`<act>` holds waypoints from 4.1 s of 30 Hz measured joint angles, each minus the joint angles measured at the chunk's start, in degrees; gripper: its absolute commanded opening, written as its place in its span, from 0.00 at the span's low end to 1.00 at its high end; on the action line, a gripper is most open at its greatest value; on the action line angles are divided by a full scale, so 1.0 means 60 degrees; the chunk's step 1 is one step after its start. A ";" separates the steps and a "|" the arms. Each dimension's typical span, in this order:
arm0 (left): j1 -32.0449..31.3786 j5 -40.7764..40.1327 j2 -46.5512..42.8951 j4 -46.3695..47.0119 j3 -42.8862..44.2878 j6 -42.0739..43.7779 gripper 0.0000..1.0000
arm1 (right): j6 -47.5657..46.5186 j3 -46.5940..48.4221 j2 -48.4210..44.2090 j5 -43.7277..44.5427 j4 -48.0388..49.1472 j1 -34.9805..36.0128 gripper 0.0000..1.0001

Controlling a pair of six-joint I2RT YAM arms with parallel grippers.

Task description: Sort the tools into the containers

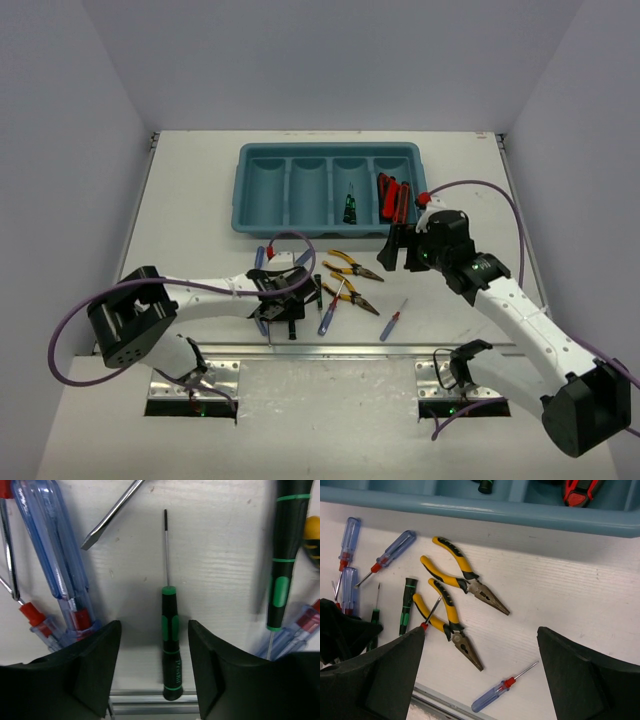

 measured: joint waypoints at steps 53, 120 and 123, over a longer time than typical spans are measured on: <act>-0.0479 -0.0326 -0.5439 0.3047 -0.0625 0.0053 1.00 | 0.4331 -0.1649 0.3595 -0.4253 0.9205 0.4472 0.00; -0.0308 -0.0950 0.2466 0.0474 0.2834 0.0720 0.44 | -0.1204 0.4037 0.2712 0.0179 -0.2333 0.0375 0.68; -0.0308 -0.0893 0.2481 0.0562 0.2737 0.0686 0.38 | -0.1199 0.3946 0.2712 0.0058 -0.2173 0.0375 0.68</act>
